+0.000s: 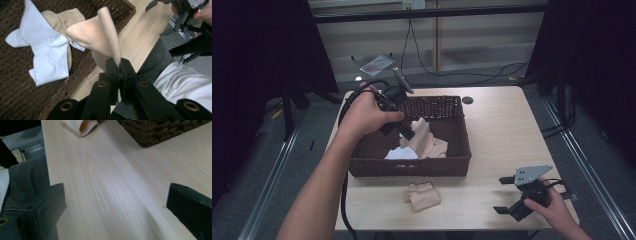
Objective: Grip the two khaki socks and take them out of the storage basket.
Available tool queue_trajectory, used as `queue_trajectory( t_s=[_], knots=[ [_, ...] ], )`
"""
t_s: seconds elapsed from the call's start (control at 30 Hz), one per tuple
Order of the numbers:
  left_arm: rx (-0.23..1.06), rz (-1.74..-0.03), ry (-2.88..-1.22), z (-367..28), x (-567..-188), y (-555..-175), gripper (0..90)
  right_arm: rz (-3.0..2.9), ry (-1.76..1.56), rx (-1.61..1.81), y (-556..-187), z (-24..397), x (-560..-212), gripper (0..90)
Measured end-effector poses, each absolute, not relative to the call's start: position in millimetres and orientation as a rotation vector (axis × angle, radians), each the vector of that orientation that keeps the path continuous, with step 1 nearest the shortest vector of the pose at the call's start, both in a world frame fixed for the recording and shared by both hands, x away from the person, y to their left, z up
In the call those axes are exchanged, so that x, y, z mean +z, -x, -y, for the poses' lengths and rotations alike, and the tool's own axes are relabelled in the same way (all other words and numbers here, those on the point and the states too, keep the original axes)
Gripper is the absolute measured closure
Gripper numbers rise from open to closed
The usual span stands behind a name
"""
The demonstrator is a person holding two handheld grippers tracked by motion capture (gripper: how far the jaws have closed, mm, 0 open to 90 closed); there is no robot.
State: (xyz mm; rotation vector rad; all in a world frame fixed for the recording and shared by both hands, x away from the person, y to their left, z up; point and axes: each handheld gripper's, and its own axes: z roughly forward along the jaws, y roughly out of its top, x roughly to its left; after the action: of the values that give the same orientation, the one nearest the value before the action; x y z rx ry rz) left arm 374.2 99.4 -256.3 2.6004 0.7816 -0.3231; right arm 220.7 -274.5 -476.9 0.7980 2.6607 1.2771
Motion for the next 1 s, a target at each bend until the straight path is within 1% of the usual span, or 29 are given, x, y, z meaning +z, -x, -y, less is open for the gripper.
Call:
queue_trajectory(
  t_s=[0.23,0.57,0.83,1.0],
  knots=[
    [-0.348,-0.726,-2.619,-94.4,-263.1,-365.5,87.1,-2.664,-0.804,1.276,-220.5,274.4,-476.7,2.2],
    [-0.348,-0.63,-2.632,-85.1,-274.1,-346.9,87.0,-2.668,-0.801,1.272,-220.6,274.5,-476.8,2.2],
    [-0.35,-0.582,-2.646,-76.4,-295.5,-335.6,86.8,-2.67,-0.799,1.281,-221.6,272.9,-477.5,2.3],
    [-0.383,-0.566,-2.638,-71.2,-310.3,-331.7,85.4,-2.667,-0.803,1.28,-222.2,273.2,-477.7,2.2]
  ],
)
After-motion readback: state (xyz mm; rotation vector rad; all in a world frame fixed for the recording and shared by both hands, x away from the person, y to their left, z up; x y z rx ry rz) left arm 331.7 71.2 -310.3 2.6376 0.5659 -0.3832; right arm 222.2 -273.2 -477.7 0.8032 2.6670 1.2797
